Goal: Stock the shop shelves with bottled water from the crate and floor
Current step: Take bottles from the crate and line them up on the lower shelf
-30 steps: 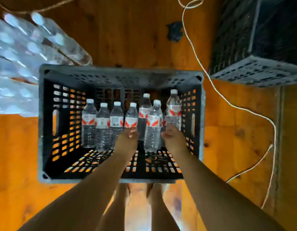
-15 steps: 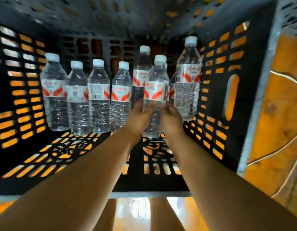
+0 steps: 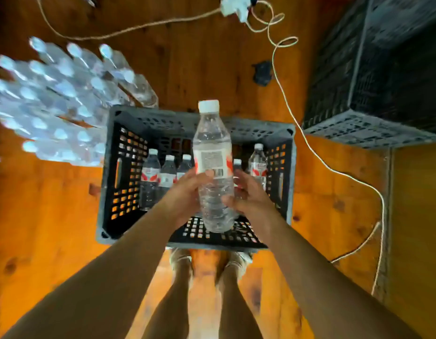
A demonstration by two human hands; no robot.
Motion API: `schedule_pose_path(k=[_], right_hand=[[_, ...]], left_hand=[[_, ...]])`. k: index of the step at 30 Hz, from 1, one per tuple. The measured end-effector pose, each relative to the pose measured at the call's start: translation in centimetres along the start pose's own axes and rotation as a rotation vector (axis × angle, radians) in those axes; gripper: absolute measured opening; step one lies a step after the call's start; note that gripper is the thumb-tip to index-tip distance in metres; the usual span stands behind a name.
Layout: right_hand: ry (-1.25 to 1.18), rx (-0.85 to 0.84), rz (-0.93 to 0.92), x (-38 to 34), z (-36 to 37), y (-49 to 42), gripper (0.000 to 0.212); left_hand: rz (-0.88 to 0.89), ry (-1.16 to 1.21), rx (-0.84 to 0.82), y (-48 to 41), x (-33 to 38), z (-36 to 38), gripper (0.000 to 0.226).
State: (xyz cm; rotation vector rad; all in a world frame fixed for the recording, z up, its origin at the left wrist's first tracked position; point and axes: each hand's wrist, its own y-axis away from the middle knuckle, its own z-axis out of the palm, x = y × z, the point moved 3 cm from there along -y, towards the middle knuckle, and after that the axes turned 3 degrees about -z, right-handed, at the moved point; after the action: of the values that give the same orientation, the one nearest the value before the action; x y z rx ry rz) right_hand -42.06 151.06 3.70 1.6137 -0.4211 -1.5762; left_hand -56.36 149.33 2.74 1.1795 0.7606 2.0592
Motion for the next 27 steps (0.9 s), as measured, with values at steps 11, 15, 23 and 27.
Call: schedule_pose_path(k=[11, 15, 23, 27], right_hand=[[0.252, -0.037, -0.443, -18.0, 11.2, 15.1, 0.05], [0.51, -0.029, -0.686, -21.8, 16.8, 20.6, 0.053], [0.837, -0.513, -0.836, -25.1, 30.2, 31.3, 0.055], [0.962, -0.763, -0.896, -24.0, 39.0, 35.8, 0.073]], left_hand=[[0.383, -0.051, 0.295, 22.4, 14.5, 3.4, 0.024], [0.653, -0.03, 0.554, 31.4, 16.1, 4.9, 0.032], [0.921, 0.15, 0.759, 50.2, 13.9, 0.8, 0.034], [1.006, 0.173, 0.865, 58.3, 10.6, -2.9, 0.042]])
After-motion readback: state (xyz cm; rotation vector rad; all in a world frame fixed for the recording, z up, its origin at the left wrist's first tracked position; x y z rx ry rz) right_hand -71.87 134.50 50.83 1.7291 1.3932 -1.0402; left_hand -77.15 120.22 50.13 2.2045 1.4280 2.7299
